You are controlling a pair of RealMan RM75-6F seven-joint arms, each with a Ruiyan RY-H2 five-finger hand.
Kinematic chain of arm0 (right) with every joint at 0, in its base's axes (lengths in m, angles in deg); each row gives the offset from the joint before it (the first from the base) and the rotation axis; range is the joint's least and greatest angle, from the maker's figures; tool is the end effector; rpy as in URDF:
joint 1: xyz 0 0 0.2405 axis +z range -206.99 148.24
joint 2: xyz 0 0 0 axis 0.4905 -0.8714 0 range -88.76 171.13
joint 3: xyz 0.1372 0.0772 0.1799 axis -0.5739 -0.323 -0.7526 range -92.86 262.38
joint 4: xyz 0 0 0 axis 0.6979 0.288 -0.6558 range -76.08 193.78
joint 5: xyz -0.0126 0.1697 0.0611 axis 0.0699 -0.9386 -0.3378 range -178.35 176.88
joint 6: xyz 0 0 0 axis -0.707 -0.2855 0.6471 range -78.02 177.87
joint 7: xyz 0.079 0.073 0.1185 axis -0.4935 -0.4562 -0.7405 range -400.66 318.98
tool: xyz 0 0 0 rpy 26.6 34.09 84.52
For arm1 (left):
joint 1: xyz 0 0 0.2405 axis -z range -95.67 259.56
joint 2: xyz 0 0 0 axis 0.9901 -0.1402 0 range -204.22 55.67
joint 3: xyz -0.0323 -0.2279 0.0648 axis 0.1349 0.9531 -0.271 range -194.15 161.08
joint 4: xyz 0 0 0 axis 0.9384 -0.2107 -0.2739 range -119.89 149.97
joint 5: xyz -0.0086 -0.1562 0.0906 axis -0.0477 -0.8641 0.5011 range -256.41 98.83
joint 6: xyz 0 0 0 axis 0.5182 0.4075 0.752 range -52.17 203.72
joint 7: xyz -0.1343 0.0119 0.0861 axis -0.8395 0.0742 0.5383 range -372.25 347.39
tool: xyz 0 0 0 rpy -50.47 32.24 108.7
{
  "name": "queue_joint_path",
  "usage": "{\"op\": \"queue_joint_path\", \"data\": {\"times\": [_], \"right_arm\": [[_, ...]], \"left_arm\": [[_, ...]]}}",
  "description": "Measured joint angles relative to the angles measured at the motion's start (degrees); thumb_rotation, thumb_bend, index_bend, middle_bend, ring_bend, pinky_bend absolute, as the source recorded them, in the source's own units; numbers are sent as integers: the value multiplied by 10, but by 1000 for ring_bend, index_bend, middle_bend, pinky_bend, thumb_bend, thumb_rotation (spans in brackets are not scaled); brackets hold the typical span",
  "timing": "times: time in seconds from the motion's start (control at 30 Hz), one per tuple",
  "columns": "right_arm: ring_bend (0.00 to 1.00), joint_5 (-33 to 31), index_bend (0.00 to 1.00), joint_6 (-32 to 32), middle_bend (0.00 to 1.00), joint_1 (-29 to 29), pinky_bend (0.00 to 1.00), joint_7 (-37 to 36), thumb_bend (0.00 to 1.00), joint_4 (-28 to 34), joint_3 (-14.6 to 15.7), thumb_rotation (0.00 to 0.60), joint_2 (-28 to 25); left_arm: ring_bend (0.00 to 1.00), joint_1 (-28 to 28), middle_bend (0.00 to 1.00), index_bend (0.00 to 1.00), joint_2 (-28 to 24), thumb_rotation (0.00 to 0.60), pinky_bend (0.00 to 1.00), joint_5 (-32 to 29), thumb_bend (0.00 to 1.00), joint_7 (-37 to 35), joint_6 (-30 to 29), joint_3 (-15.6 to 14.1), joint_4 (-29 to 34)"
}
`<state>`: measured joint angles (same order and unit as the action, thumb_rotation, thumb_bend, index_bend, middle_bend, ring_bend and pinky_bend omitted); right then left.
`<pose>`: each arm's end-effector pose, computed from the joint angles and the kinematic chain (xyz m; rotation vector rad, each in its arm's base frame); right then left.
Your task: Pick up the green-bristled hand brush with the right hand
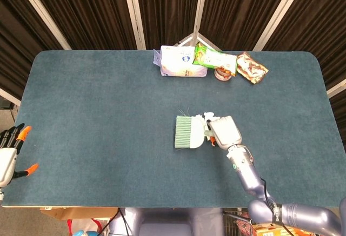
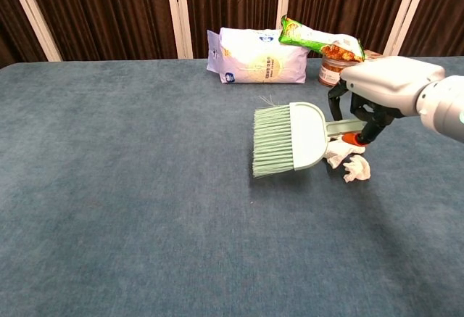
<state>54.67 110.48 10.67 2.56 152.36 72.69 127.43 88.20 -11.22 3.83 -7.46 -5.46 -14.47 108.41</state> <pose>-0.1348 -0.3320 0.0268 1.8285 -0.7469 0.7297 -0.2915 0.1971 0.1741 -1.4232 -0.9055 -0.7824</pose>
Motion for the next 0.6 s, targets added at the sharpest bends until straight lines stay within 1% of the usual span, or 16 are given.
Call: {"op": "queue_joint_path", "data": {"times": [0.2,0.43,0.6], "right_arm": [[934,-19,856,-23,900,26,872,23,773,-37,-1,600,13],[934,-26,864,-45,900,55,872,70,773,-104,18,600,31],[934,-40,864,-50,900,65,872,93,774,-130,28,600,23]], "left_arm": [[0,2,0,0,-1,600,0,-4,0,-3,6,0,1],[0,5,0,0,-5,600,0,-11,0,-9,16,1,4],[0,4,0,0,-9,600,0,-9,0,-14,16,-1,8]]}}
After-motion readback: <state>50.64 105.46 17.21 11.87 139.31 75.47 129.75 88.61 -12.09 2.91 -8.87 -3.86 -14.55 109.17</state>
